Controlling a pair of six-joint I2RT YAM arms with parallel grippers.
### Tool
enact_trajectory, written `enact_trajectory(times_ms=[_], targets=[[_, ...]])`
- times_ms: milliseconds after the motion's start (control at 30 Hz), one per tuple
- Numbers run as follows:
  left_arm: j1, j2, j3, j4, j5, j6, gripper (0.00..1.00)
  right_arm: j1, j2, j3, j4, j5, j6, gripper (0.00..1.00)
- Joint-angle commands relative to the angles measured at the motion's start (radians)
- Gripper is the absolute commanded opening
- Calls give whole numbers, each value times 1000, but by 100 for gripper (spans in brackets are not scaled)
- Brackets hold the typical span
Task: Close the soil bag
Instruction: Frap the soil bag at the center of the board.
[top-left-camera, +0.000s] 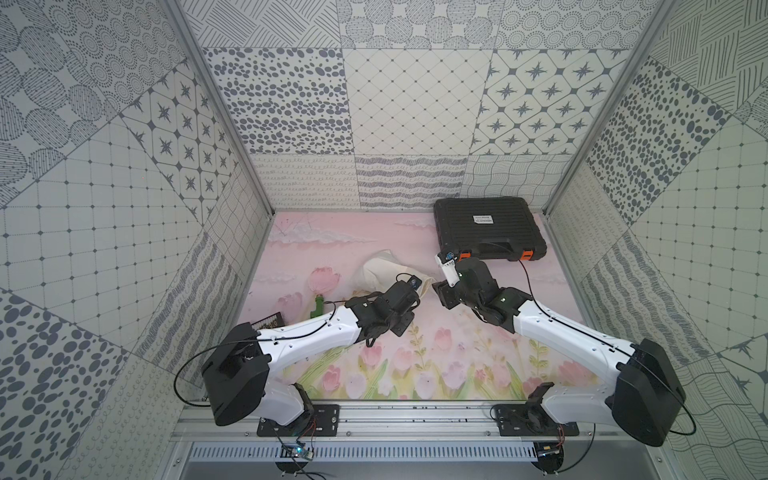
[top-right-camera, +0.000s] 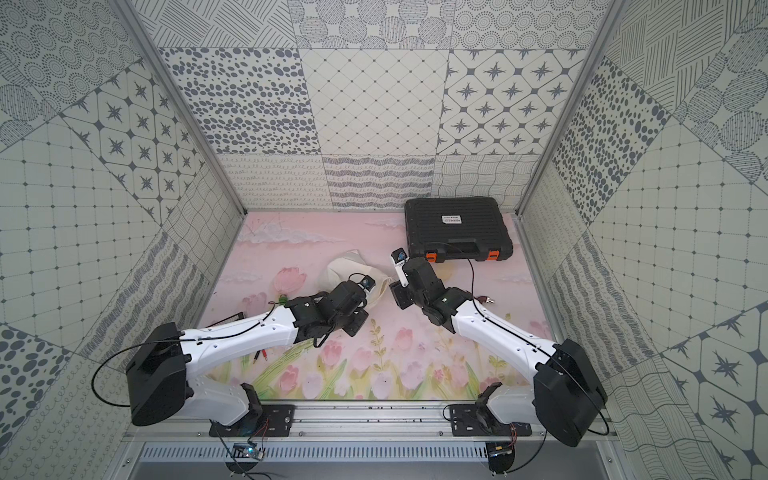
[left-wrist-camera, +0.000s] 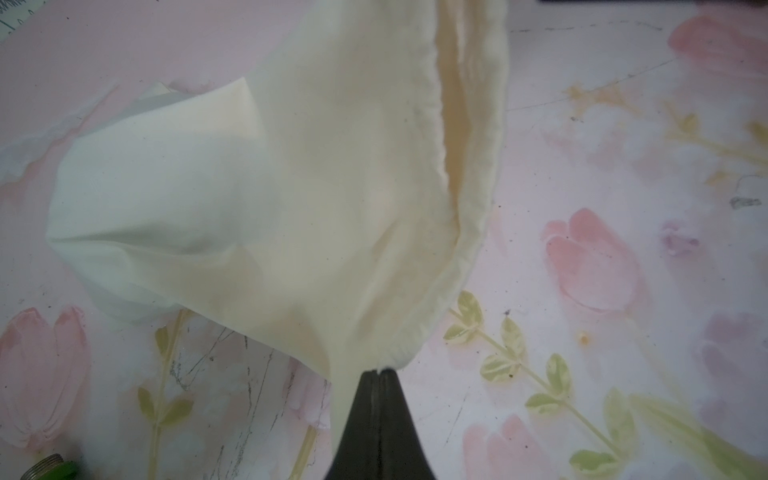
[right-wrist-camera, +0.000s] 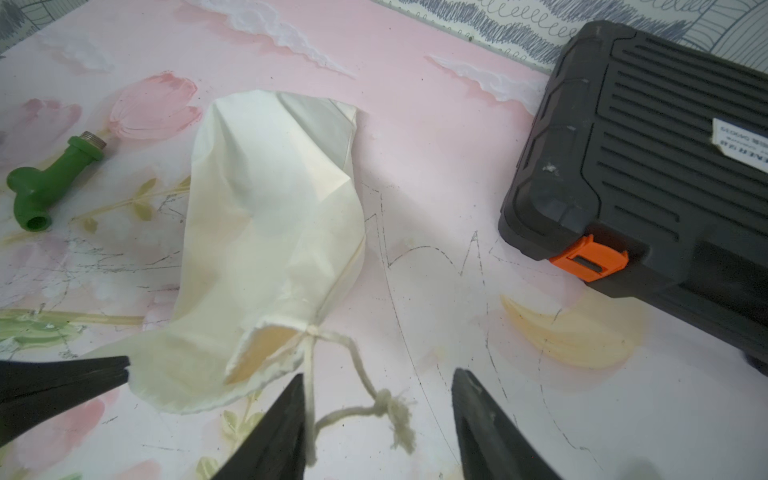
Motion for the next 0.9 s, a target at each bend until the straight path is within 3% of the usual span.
enact_trajectory(times_ms=[0,367,467,567,667,867], targets=[[9,-14,-2,-4,8,15,0,2,1,24,23,59,-23,54],[9,-17,2,-7,17,24,0,3,86,92,24,-36,-90,51],[10,-22,0,-6,18,23,0,-4,102,101,24,-40,-102,39],[14,-33,-6,-11,4,22,0,-34,77,93,24,-53,-101,15],[31,-48,-18,-24,-21,11,0,-87,9,84,21,-75,-90,1],[77,-91,-58,-42,-51,-31,0,-136,-82,131,-26,-118,-64,0]])
